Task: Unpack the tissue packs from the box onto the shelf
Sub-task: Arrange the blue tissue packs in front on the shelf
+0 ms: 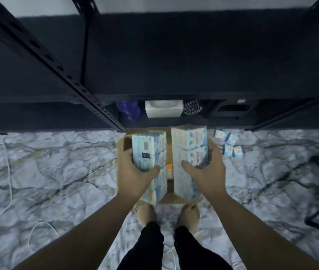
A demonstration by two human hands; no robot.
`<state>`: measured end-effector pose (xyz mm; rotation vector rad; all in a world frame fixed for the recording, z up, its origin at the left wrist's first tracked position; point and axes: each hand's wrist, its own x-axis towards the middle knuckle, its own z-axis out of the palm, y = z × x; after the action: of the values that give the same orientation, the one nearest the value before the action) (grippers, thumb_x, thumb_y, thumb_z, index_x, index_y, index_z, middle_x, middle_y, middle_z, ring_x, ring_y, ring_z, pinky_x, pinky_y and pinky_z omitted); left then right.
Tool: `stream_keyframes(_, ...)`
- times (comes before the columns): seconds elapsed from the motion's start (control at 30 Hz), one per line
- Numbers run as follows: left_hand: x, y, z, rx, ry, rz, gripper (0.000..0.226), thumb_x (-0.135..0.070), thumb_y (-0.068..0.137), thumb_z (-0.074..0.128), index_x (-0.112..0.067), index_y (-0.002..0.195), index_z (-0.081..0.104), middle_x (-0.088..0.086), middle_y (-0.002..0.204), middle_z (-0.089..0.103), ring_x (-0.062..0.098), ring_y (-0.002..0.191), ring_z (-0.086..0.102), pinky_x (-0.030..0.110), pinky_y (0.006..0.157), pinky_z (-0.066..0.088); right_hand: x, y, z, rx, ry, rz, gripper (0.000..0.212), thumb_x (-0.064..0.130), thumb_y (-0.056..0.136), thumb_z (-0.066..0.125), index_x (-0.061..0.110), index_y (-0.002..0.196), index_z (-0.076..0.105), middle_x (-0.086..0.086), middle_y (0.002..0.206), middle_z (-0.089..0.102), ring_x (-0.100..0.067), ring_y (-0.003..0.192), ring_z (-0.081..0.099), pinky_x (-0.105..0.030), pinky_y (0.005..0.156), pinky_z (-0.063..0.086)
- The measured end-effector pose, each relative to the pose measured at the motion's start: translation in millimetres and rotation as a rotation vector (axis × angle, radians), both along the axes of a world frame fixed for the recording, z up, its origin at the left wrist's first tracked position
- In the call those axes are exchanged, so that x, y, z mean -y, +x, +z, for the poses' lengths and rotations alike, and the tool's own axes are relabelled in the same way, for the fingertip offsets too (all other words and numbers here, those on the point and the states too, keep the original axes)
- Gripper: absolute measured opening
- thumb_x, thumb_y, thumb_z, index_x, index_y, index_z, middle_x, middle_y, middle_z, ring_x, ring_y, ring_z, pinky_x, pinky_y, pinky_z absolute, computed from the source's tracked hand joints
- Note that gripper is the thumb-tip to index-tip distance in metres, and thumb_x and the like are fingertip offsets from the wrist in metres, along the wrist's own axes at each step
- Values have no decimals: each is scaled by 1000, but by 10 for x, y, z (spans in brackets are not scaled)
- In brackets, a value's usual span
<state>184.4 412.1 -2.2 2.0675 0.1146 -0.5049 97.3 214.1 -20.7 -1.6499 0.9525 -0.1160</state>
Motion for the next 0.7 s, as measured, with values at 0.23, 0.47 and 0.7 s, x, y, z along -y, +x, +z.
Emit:
stream_keyframes(0.23,80,-378,1337,44,-103,-18,68,-8,71,94,-23,119,48,-9,112,63,-9,96,67,16,71,56,246,-352,1445,145,-104,124,72,18,76,91,26,132,47,28,118,57,19,106,57,-10,81,53)
stream_keyframes(0.47,374,-541,2116,177,-218,10,69,-8,73,92,-25,125,50,-19,114,63,-4,106,65,20,79,58,541,-463,2145,308,-191,128,81,21,74,91,23,141,47,41,121,54,11,116,57,-11,89,50)
stream_keyframes(0.7,621,-177,2897,344,-375,77,71,-10,74,91,-23,133,53,-13,121,69,6,112,69,33,87,61,760,-73,2891,510,-242,128,82,17,74,92,26,143,49,25,127,61,3,117,62,-17,90,54)
